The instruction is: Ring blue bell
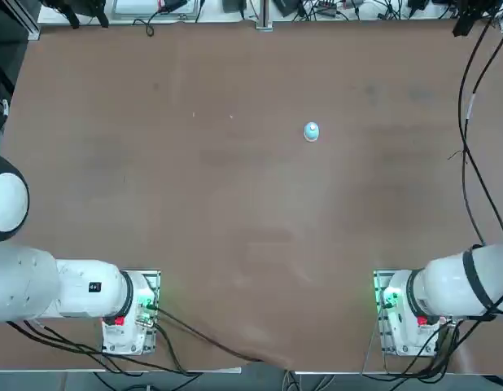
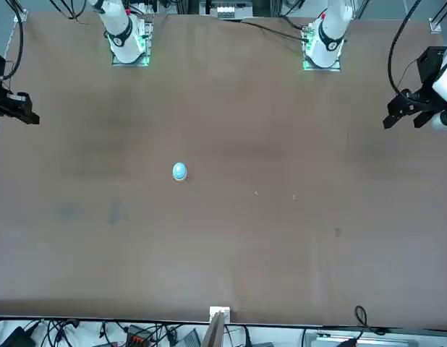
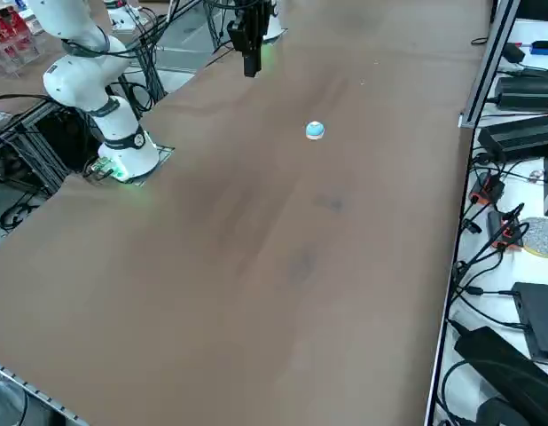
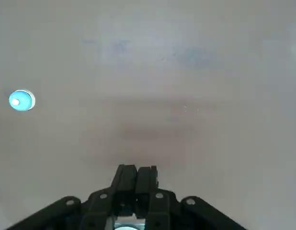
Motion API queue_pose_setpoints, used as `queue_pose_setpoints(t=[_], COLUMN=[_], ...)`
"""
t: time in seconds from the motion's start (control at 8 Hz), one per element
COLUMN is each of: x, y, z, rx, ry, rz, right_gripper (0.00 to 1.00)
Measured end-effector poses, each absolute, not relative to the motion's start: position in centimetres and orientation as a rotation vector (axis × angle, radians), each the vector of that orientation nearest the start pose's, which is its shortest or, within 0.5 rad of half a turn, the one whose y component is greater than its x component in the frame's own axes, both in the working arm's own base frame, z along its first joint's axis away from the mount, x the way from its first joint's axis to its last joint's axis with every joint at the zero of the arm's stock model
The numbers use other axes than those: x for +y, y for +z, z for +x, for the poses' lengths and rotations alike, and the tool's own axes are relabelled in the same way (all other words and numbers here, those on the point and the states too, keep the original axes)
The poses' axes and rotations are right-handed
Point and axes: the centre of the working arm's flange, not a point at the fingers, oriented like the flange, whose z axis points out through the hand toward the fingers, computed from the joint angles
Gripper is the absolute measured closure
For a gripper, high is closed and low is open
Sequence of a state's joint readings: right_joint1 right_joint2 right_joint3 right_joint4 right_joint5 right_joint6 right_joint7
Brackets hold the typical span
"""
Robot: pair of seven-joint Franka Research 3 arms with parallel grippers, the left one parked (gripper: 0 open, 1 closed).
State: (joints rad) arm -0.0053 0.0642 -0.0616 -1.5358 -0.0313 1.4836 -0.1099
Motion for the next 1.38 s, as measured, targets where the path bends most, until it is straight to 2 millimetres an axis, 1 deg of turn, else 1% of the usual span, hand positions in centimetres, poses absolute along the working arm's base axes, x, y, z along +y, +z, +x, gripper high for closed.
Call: queue_pose_setpoints(t=[0.12,0.25,0.62,0.88,1.0,1.12,1.38], x=[-3.4,-1.8,6.0,11.6,14.5,17.4,22.5], y=[59.3,58.6,55.6,53.1,51.8,50.2,45.8], z=[56.3,56.6,57.7,58.1,58.0,57.7,57.4], rx=[-0.065,-0.053,-0.028,0.01,0.019,0.029,0.026], ry=[0.213,0.241,0.305,0.271,0.241,0.204,0.168], rz=[-3.154,-3.141,-3.071,-3.071,-3.077,-3.08,-3.087], right_gripper=[0.99,0.99,0.99,0.99,0.99,0.99,0.99])
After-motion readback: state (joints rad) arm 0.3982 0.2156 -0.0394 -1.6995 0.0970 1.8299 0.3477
